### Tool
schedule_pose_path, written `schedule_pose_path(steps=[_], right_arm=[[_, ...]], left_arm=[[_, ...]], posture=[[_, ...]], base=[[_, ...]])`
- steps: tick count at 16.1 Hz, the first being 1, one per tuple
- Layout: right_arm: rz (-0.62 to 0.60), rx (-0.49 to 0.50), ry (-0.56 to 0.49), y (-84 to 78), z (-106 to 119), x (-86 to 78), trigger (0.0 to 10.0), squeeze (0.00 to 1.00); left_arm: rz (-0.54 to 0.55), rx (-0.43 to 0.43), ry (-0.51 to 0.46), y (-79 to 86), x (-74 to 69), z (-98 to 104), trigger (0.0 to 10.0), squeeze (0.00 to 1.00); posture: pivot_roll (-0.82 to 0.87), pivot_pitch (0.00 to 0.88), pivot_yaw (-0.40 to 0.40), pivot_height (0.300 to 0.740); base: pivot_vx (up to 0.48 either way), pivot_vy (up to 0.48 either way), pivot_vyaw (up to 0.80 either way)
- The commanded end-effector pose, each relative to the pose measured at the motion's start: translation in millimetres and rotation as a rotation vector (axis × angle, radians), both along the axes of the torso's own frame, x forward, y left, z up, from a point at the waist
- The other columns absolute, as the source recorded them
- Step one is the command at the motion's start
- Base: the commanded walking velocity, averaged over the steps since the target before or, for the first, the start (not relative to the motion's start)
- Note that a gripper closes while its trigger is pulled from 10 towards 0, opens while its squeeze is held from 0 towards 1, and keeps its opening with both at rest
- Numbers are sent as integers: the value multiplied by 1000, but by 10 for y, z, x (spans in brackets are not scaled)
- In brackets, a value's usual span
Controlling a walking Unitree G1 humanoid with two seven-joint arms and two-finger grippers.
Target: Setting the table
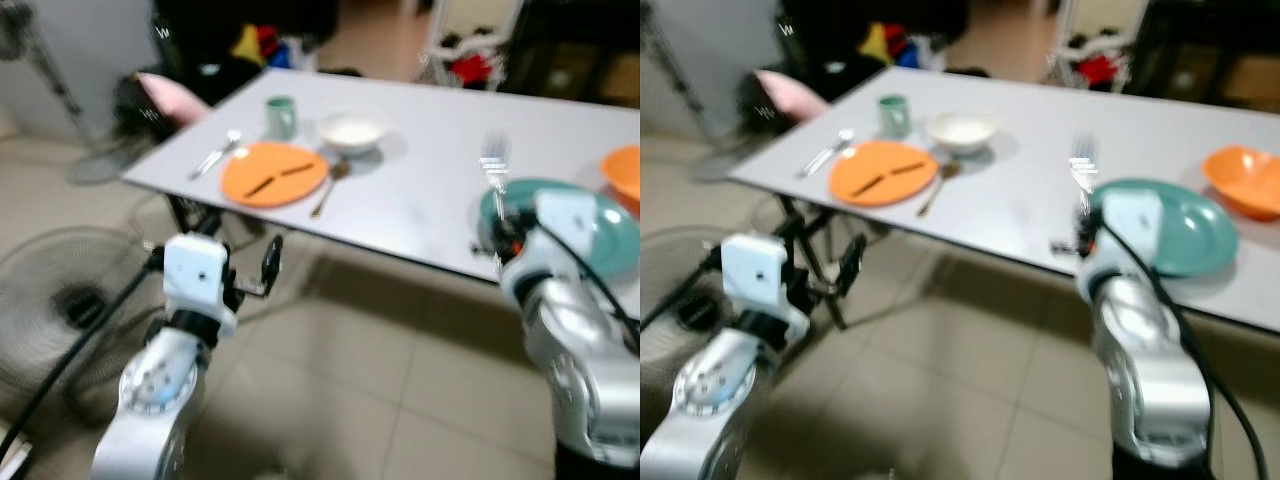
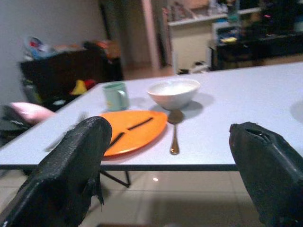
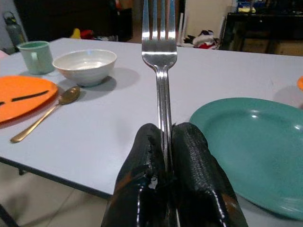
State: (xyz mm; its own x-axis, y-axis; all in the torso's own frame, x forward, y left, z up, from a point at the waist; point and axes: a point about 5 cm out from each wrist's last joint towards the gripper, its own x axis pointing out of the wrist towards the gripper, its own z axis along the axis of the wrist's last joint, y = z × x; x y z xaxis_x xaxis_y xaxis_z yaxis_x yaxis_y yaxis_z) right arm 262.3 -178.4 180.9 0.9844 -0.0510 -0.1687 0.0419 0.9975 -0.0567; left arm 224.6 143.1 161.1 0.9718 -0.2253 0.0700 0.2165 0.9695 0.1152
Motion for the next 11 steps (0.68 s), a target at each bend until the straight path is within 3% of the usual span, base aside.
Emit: schedule_pose_path(steps=[1,8,11], right_arm=[[-18,-13,30,-65,-19,14,10000,0],[16,-21,102,6,-34,-40,10000,0],[198,-40,151,121,-3,36,10000,0]], left_arm=[[-13,2,4,-10,23,0,10000,0],[-28,-15,15,-35,1,-24,10000,0],[-15,-20,10,-23,-5,-11,10000,0]], posture=[[-129,0,49,740],[-134,0,36,740],[-129,0,33,740]], base=[[352,0,-800],[352,0,-800],[342,0,-169]])
